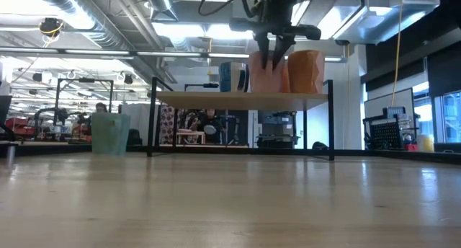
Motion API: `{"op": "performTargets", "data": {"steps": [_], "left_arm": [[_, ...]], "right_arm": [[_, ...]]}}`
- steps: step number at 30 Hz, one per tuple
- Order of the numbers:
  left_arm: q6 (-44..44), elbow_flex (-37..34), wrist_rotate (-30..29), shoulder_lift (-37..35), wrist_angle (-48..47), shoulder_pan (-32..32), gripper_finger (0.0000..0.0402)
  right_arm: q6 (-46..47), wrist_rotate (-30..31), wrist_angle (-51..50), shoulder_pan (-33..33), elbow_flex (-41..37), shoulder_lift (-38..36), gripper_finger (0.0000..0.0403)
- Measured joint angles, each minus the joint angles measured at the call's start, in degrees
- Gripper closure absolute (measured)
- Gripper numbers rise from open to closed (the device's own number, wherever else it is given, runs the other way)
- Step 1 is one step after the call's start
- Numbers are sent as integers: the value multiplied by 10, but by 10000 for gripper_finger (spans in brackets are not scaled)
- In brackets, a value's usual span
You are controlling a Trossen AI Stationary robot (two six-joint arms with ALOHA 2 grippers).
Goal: Place coffee mugs
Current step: Put the pink mug on the shelf, then put the green mug on the shelf
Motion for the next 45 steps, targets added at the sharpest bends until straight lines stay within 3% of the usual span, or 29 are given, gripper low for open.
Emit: {"op": "performTargets", "data": {"steps": [10,20,27,35,39,45], "left_arm": [[0,0,0,0,1,0,288],[0,0,-5,0,1,0,288],[0,0,-7,4,5,0,288],[-5,0,-67,49,39,29,288],[-11,0,-82,78,38,93,288],[-15,0,-53,98,13,231,288]], "right_arm": [[-6,17,-43,0,15,1,254],[-61,-8,-100,16,106,0,250],[-182,-12,-74,120,133,0,251],[-143,3,36,272,2,0,251],[-83,-12,131,314,-105,1,251],[8,-27,210,354,-225,1,251]]}}
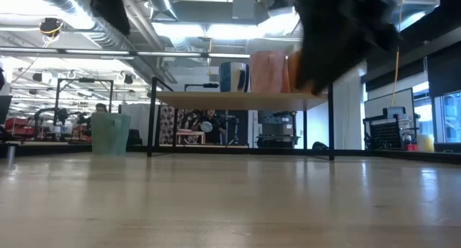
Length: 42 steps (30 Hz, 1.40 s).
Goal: Place coffee mugs
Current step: Put the green mug on the shelf
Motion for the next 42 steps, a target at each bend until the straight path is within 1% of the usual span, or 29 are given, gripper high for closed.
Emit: {"op": "performTargets", "data": {"steps": [4,7,10,15,18,20,25,31,36,42], "left_arm": [[0,0,14,0,-32,110,288],[18,0,33,0,-52,185,288],[39,-12,58,-1,-51,249,288],[83,-74,90,-1,-18,345,288],[119,-116,138,3,18,398,288],[135,-131,164,14,34,425,288],[193,-133,172,61,41,462,288],[290,-129,167,105,15,474,288],[370,-129,127,129,28,475,288],[403,-129,118,168,31,490,288]], "right_arm": [[16,-13,-10,17,-33,0,251],[12,-21,-13,19,-42,0,251],[1,-24,-23,18,-43,0,251],[-12,-20,-30,16,-43,0,251],[4,-28,-44,12,-43,-5,251],[4,-30,-56,9,-42,-15,251],[2,-29,-76,1,-42,-20,251],[2,-31,-77,1,-42,-20,251],[2,-35,-79,2,-42,-20,251],[2,-34,-80,2,-42,-20,251]]}}
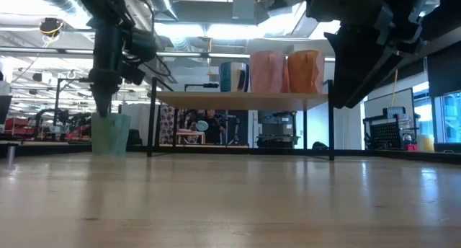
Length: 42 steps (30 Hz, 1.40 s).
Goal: Place coffee mugs
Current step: Put the green mug on the shelf
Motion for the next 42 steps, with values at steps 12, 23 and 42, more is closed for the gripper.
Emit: {"op": "performTargets", "data": {"steps": [12,23,42], "left_arm": [[31,1,-1,33,11,12,389],[-44,28,18,-42,-94,-56,389],[-313,88,63,-108,-44,-490,389]], "right_arm": [[3,1,0,-1,0,0,251],[4,7,1,-1,0,0,251],[-31,14,24,-7,0,0,251]]}}
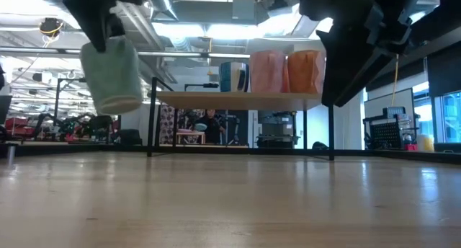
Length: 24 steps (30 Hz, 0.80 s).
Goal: Place coffee mugs
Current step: Put the green mug on the shelf
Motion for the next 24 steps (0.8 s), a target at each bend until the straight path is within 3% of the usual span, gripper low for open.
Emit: {"op": "performTargets", "data": {"steps": [6,11,18,24], "left_arm": [[-1,0,-48,69,88,-68,389],[35,0,-48,140,150,-89,388],[113,0,-59,220,161,-110,387],[137,4,-62,241,175,-123,387]], "right_arm": [[-17,0,6,0,0,0,251],[-17,3,6,0,0,0,251],[-17,2,7,0,0,0,251],[-17,-6,7,0,0,0,251]]}}
